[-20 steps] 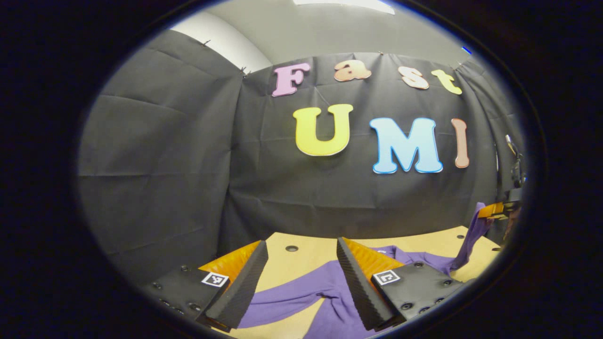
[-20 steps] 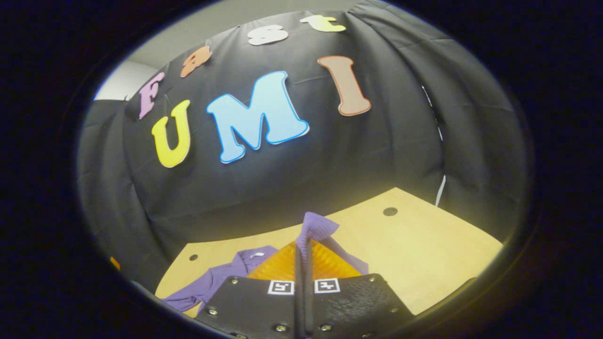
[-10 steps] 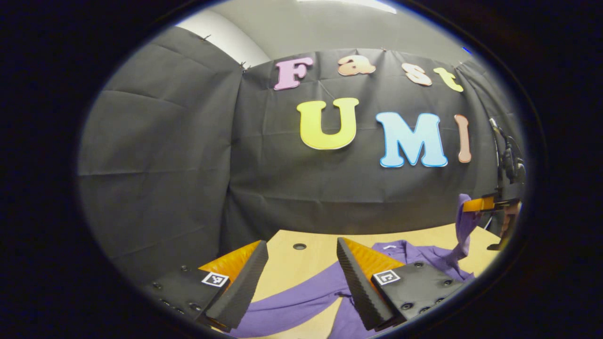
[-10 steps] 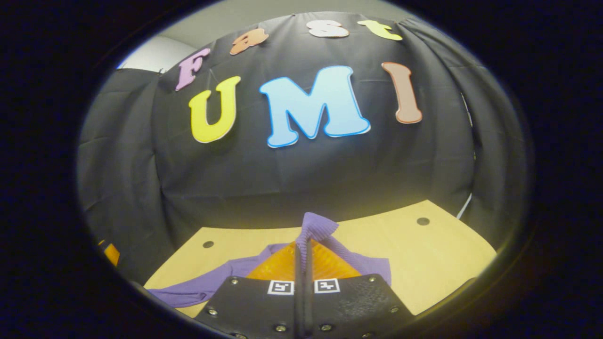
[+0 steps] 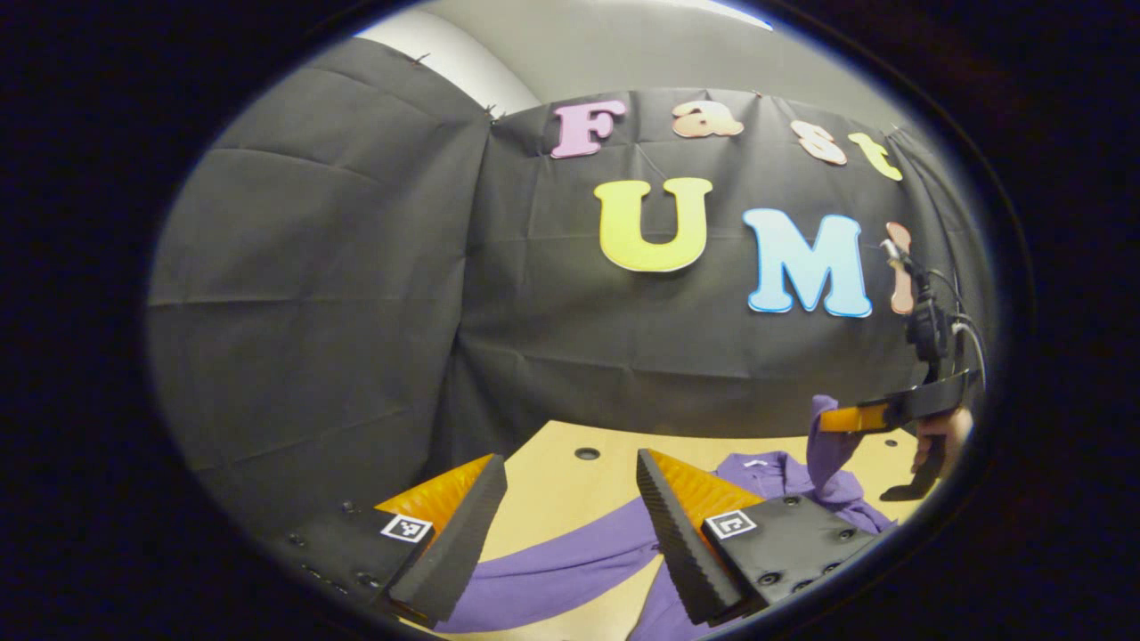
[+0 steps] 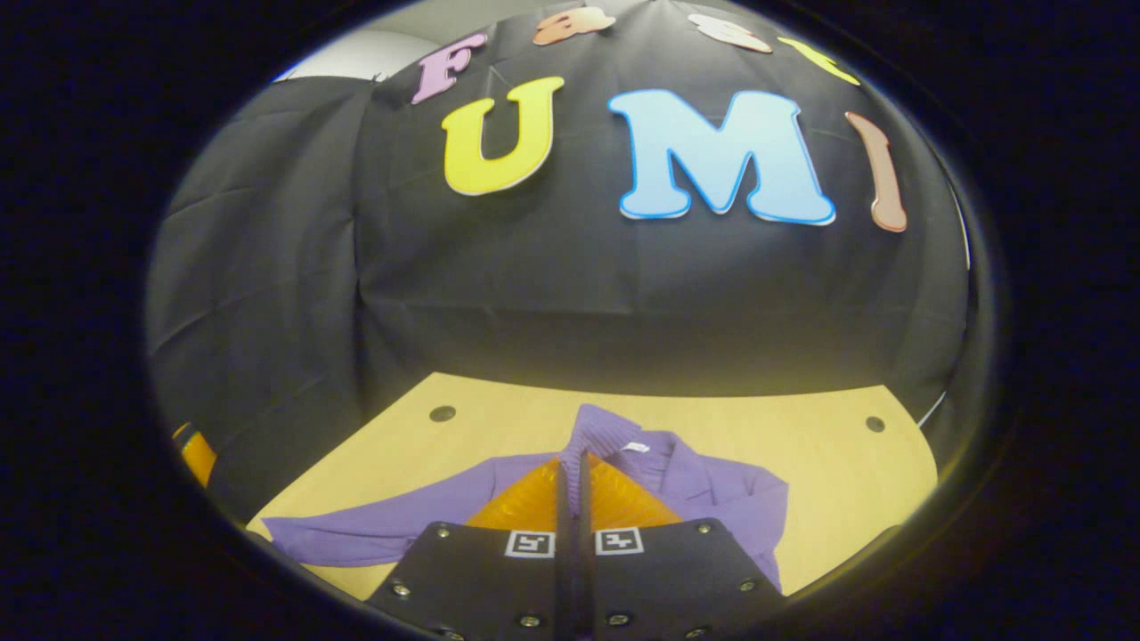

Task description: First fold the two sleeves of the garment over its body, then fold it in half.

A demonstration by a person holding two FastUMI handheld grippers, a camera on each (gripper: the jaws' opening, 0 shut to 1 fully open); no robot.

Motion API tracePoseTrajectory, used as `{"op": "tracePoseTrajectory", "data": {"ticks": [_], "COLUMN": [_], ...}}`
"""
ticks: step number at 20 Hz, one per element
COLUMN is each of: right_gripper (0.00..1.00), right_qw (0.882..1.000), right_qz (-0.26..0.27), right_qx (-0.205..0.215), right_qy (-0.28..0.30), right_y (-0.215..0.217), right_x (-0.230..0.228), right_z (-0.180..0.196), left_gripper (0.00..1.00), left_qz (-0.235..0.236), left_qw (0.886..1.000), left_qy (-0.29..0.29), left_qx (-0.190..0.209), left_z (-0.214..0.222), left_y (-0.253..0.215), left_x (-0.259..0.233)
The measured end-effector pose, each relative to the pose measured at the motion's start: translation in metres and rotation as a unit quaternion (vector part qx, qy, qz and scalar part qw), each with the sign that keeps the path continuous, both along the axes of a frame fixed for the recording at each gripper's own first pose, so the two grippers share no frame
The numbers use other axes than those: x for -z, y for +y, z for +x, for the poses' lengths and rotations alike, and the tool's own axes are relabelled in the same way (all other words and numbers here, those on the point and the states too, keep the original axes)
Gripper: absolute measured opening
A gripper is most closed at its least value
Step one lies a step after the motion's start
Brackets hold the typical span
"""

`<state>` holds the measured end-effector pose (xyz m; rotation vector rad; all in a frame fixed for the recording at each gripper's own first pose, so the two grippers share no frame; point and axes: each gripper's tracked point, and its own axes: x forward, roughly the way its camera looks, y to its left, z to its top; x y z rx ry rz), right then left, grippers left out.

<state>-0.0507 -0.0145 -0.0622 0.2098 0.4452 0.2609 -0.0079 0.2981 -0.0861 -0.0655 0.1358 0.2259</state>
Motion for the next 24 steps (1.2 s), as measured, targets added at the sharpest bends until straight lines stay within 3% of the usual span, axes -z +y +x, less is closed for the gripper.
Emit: {"op": "tracePoseTrajectory", "data": {"ticks": [8,12,13,14,18,24], "right_gripper": [0.06,0.27,0.28,0.44,0.77,0.8], "right_qw": [0.997,0.995,0.995,0.995,0.996,0.997], "right_qz": [-0.006,0.011,0.014,0.014,-0.006,-0.033], "right_qx": [-0.058,-0.074,-0.077,-0.078,-0.078,-0.065], "right_qy": [0.057,0.063,0.06,0.057,0.038,-0.038], "right_y": [0.059,0.074,0.076,0.077,0.068,0.053], "right_x": [0.054,0.055,0.053,0.051,0.042,-0.009], "right_z": [0.003,0.002,0.003,0.003,-0.002,-0.015], "left_gripper": [0.95,0.94,0.94,0.94,0.94,0.94], "left_qz": [0.002,0.001,0.001,0.001,0.0,-0.015], "left_qw": [0.999,0.998,0.998,0.998,0.998,0.994], "left_qy": [0.015,0.019,0.02,0.02,0.029,0.054], "left_qx": [-0.049,-0.056,-0.057,-0.057,-0.062,-0.098], "left_z": [-0.013,-0.013,-0.014,-0.014,-0.013,-0.014], "left_y": [0.02,0.02,0.02,0.02,0.02,0.025], "left_x": [0.015,0.017,0.018,0.018,0.027,0.057]}}
